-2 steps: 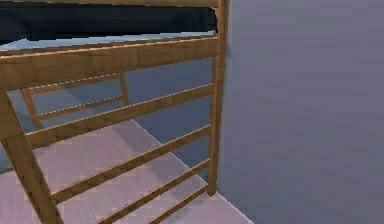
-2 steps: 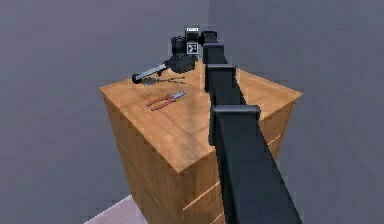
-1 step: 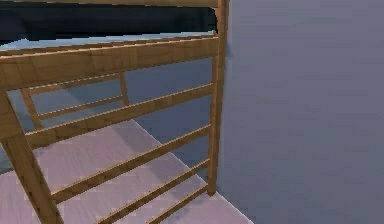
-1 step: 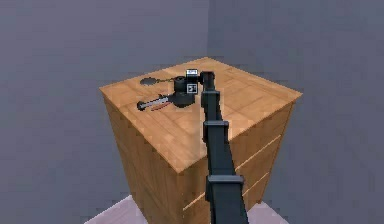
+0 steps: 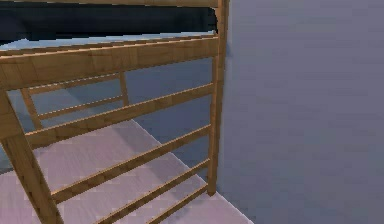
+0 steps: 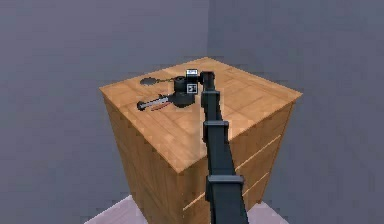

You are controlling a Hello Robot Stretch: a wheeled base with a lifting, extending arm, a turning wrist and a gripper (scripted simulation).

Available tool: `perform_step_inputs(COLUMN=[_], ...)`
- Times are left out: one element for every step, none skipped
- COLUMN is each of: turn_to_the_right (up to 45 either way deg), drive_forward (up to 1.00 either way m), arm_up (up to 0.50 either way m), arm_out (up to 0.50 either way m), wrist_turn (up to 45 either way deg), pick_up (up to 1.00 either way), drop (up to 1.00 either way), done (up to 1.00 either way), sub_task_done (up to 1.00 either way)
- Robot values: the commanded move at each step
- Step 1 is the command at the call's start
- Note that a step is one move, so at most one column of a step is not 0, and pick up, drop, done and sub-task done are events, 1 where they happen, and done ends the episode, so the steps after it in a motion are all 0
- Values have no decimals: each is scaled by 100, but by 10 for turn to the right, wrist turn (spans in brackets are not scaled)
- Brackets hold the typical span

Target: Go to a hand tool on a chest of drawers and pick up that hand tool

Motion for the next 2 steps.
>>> perform_step_inputs(turn_to_the_right=[0, 0], drive_forward=[0, 0], arm_up=[10, 0], arm_out=[0, 0], wrist_turn=[0, 0], pick_up=[0, 0], drop=[0, 0], done=[0, 100], sub_task_done=[0, 0])
